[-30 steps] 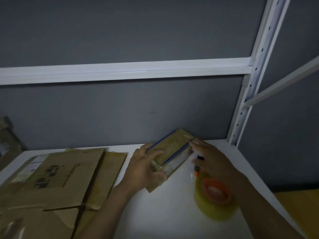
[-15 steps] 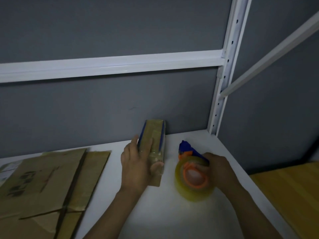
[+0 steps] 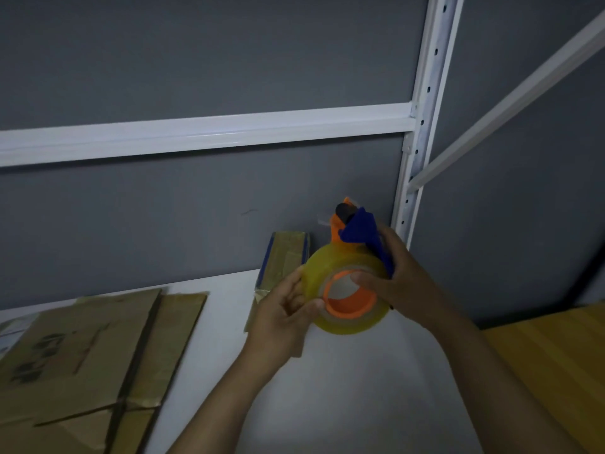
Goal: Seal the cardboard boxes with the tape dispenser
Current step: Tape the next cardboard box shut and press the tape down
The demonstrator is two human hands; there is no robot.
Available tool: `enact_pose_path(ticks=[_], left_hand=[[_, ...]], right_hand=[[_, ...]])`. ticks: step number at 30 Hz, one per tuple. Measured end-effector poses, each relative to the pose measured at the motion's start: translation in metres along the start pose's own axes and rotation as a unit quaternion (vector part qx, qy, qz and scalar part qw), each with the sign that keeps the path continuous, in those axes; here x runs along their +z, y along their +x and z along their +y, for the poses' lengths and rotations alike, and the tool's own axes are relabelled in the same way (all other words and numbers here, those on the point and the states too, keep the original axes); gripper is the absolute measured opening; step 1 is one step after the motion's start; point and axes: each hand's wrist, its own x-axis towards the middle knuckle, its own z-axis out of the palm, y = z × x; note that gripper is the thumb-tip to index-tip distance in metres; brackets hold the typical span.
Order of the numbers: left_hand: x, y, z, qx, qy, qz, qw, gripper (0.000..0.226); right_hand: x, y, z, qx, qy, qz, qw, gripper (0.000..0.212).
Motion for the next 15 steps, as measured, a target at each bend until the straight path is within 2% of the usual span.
enact_pose_path(ticks=[1,4,5,6,8,10,15], left_hand=[[-0.001,-0.001,0.002,0.001,0.000,0.008,1.000,0.046],[-0.006,0.004,0.016,-0.012,-0.011,0.104,0.994,0.030],[-0.009,0.007,0.019,-0.042,-0.045,0.113,0.992,0.042],[-0.011,0.010,0.025,-0.087,-0.085,0.106,0.987,0.051],[-0.015,0.016,0.031,-0.142,-0.138,0.083,0.977,0.044],[-0.017,0.019,0.030,-0.155,-0.147,0.081,0.974,0.027],[-0.027,0.026,0.020,-0.141,-0.133,0.121,0.974,0.025]], right_hand=[[0.000,-0.001,-0.001,-0.007,0.002,-0.010,1.000,0.076],[0.004,-0.004,-0.001,-0.030,-0.054,-0.046,0.997,0.076],[0.005,-0.005,-0.001,-0.037,-0.085,-0.054,0.994,0.075],[0.007,-0.006,-0.001,-0.046,-0.113,-0.055,0.991,0.075],[0.010,-0.008,0.000,-0.052,-0.140,-0.048,0.988,0.074],[0.010,-0.008,0.001,-0.050,-0.151,-0.044,0.986,0.073],[0.004,-0.007,0.006,-0.064,-0.280,-0.075,0.955,0.075]])
